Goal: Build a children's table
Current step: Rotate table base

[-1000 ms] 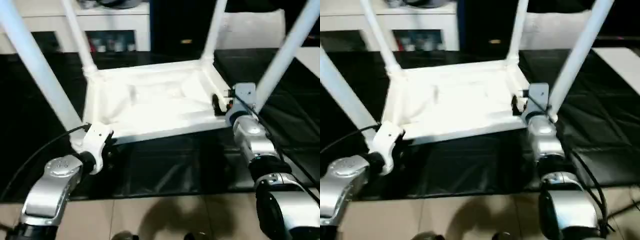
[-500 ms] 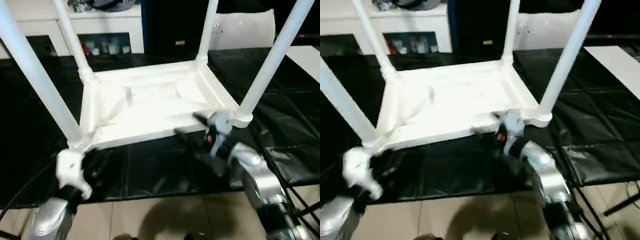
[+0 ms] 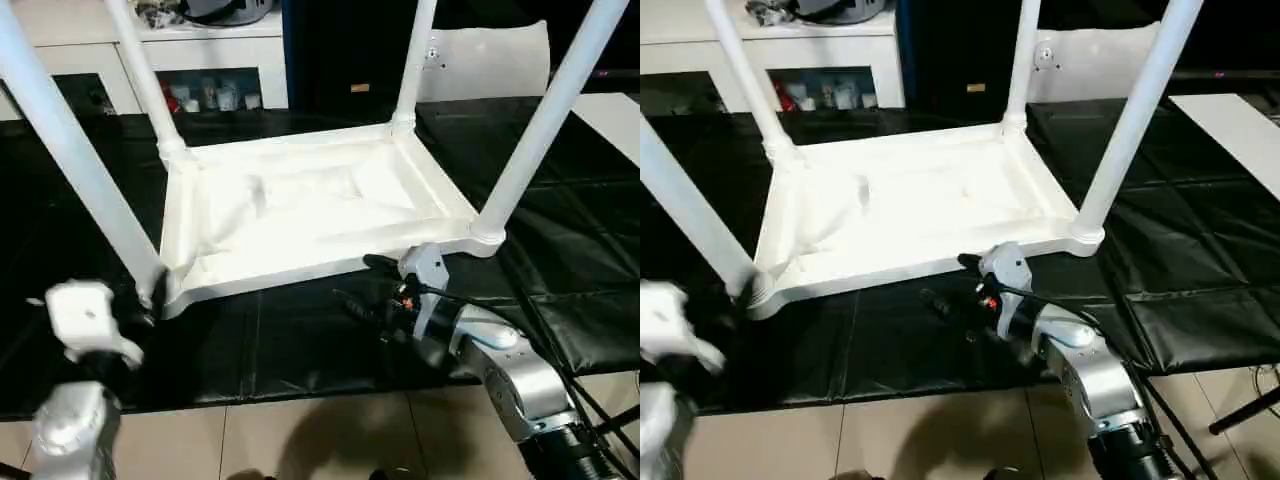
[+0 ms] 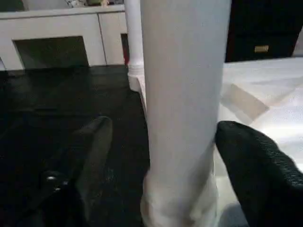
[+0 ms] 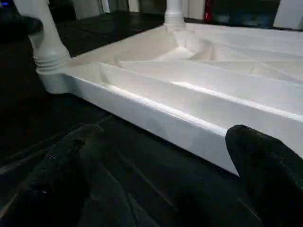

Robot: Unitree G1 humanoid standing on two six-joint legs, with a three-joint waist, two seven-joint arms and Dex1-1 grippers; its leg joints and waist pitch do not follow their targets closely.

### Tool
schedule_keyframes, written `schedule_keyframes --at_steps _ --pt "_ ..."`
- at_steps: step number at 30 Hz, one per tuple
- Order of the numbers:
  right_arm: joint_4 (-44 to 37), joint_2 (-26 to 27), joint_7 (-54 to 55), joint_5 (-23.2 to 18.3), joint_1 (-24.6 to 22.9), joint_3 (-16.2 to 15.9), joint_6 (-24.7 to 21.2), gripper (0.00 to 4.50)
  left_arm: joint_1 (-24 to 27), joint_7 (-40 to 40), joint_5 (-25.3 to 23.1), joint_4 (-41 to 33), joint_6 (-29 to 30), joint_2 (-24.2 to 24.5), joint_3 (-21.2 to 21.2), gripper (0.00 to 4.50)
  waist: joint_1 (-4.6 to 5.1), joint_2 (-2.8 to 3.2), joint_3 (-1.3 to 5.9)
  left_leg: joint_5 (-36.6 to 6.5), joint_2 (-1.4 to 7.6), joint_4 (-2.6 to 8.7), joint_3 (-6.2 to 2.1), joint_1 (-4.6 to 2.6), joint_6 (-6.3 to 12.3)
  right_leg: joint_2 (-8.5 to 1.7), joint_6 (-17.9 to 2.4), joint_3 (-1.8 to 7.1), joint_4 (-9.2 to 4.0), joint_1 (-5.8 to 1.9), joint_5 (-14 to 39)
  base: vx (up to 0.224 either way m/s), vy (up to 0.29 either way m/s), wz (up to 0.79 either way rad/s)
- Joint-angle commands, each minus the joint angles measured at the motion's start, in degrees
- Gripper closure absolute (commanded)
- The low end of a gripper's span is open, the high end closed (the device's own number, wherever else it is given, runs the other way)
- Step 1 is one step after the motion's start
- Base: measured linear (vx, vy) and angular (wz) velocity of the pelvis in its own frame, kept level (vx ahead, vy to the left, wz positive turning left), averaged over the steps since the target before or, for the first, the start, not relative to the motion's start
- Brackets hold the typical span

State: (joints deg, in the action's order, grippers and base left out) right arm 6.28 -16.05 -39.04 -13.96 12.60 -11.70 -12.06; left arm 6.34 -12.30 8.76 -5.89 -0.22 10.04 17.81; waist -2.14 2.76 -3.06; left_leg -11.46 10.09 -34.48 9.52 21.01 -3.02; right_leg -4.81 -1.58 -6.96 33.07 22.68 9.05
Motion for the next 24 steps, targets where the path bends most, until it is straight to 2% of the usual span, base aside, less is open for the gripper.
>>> schedule_keyframes --at_steps 1,2,5,6,8,9,10,12,13,14,15,16,17,20,22,23,24 --pt "-0.9 0.2 1.1 0.4 -0.2 0.1 -1.3 0.00 -0.7 -0.9 0.8 1.0 0.1 0.9 0.7 0.43 -0.28 0.41 3.37 -18.0 2.84 4.59 -1.49 -0.04 3.03 -3.59 -4.3 3.11 -5.00 -2.51 23.0 0.000 0.000 0.00" --pt "-0.7 0.2 1.7 0.7 -0.3 0.1 -1.7 0.00 -1.4 -2.2 1.7 1.6 -0.1 1.3 0.6 0.25 -0.36 0.40 3.45 -17.2 2.85 4.55 -1.45 -0.01 3.14 -3.63 -4.6 3.16 -4.91 -2.54 22.3 0.000 0.000 0.00" --pt "1.2 0.6 5.5 2.9 0.2 0.7 -3.5 0.00 -4.7 -8.8 6.1 3.9 1.8 3.7 -0.6 0.15 -0.60 0.28 3.49 -16.4 2.83 4.57 -1.36 -0.21 2.78 -3.70 -5.1 3.28 -4.80 -2.40 22.4 0.000 0.000 0.00" --pt "1.4 0.7 6.1 3.2 0.3 0.8 -3.5 0.00 -4.9 -9.5 6.6 4.1 2.1 3.9 -0.8 0.09 -0.74 0.47 3.50 -16.4 2.88 4.62 -1.37 -0.26 2.38 -3.69 -5.5 3.32 -4.56 -2.39 21.8 0.000 0.000 0.00" --pt "2.0 0.9 7.4 3.7 0.7 1.2 -4.0 0.00 -5.5 -11.0 7.1 4.6 2.9 4.6 -1.2 0.04 -0.74 0.33 3.56 -16.3 3.05 4.64 -1.37 -0.33 2.17 -3.67 -6.0 3.37 -4.43 -2.43 20.2 0.000 0.000 0.00" --pt "2.9 1.2 9.1 4.3 1.2 1.7 -5.2 0.00 -6.1 -13.5 7.8 5.3 4.0 5.8 -1.9 0.04 -0.76 0.52 3.59 -16.4 2.96 4.68 -1.32 -0.33 2.00 -3.65 -6.4 3.42 -4.14 -2.43 19.8 0.000 0.000 0.00" --pt "4.4 1.4 11.8 5.7 2.1 1.9 -7.4 0.00 -7.0 -17.5 8.8 6.5 5.7 7.9 -3.2 0.04 -0.70 0.22 3.55 -16.1 2.89 4.69 -1.22 -0.34 2.00 -3.66 -6.4 3.49 -4.32 -2.43 19.8 0.000 0.000 0.00" --pt "5.7 1.3 13.8 7.0 2.9 1.9 -9.1 0.00 -7.8 -20.4 9.7 7.6 7.1 9.3 -4.1 0.04 -0.82 0.44 3.58 -15.9 2.80 4.73 -1.25 -0.58 1.50 -3.62 -6.9 3.52 -4.09 -2.35 19.7 0.000 0.000 0.00" --pt "6.0 1.3 14.3 7.3 3.1 1.8 -9.6 0.00 -8.0 -21.0 10.1 7.8 7.6 9.6 -4.3 0.04 -0.97 0.19 3.57 -15.6 2.81 4.67 -1.17 -0.70 1.28 -3.75 -7.2 3.61 -3.88 -2.33 19.7 0.000 0.000 0.00" --pt "8.2 1.5 16.2 8.5 4.1 1.8 -10.3 0.00 -8.5 -26.6 10.8 8.9 9.0 12.1 -6.3 0.04 -1.10 0.04 3.56 -15.6 2.85 4.67 -1.02 -0.78 1.03 -3.75 -7.3 3.68 -4.00 -2.29 19.3 0.000 0.000 0.00" --pt "9.6 1.7 17.1 9.1 4.8 1.9 -10.1 0.00 -8.8 -29.4 11.5 9.2 10.1 13.3 -7.2 0.04 -1.37 -0.07 3.67 -15.0 2.80 4.73 -1.03 -0.89 0.87 -3.85 -7.6 3.76 -3.73 -2.21 19.0 0.000 0.000 0.00" --pt "10.3 1.8 17.6 9.4 5.2 1.9 -10.0 0.00 -8.9 -30.7 12.0 9.4 10.7 13.8 -7.7 0.04 -1.45 0.19 3.69 -15.1 2.79 4.76 -1.02 -0.96 0.72 -3.83 -7.7 3.77 -3.61 -2.18 19.0 0.000 0.000 0.00" --pt "11.7 2.2 18.3 9.6 6.2 2.2 -9.9 0.00 -9.1 -33.0 13.2 9.1 12.0 14.7 -8.2 0.04 -1.41 0.26 3.60 -15.8 2.93 4.81 -0.97 -1.13 0.31 -3.73 -7.9 3.81 -3.60 -2.06 18.5 0.000 0.000 0.00" --pt "15.6 3.1 19.4 10.0 9.3 2.5 -9.1 0.00 -9.1 -38.5 17.7 6.3 17.5 16.8 -9.9 0.04 -1.22 0.12 3.63 -16.5 2.98 5.01 -0.96 -1.06 -0.34 -3.98 -8.8 3.91 -3.29 -2.35 17.7 0.000 0.000 0.00" --pt "16.8 3.6 19.4 10.2 10.4 2.5 -8.7 0.00 -8.3 -40.9 19.6 4.2 20.1 17.8 -11.3 0.04 -1.02 0.13 3.41 -17.9 2.88 5.07 -0.87 -1.03 -0.52 -3.94 -8.9 3.90 -3.37 -2.39 19.1 0.000 0.000 0.00" --pt "17.0 3.6 19.4 10.3 10.5 2.4 -8.6 0.00 -8.1 -41.3 19.9 3.8 20.5 18.0 -11.6 0.04 -0.92 -0.33 3.42 -18.0 2.86 5.02 -0.79 -1.10 -0.42 -3.99 -8.7 3.96 -3.47 -2.40 19.7 0.000 0.000 0.00" --pt "17.7 3.9 19.2 10.5 11.3 2.2 -8.2 0.00 -7.2 -42.6 20.7 2.0 21.8 18.5 -12.9 0.04 -0.98 -0.45 3.35 -17.2 2.88 4.98 -0.83 -0.95 -0.09 -4.25 -8.3 4.10 -3.57 -2.53 21.4 0.000 0.000 0.00"
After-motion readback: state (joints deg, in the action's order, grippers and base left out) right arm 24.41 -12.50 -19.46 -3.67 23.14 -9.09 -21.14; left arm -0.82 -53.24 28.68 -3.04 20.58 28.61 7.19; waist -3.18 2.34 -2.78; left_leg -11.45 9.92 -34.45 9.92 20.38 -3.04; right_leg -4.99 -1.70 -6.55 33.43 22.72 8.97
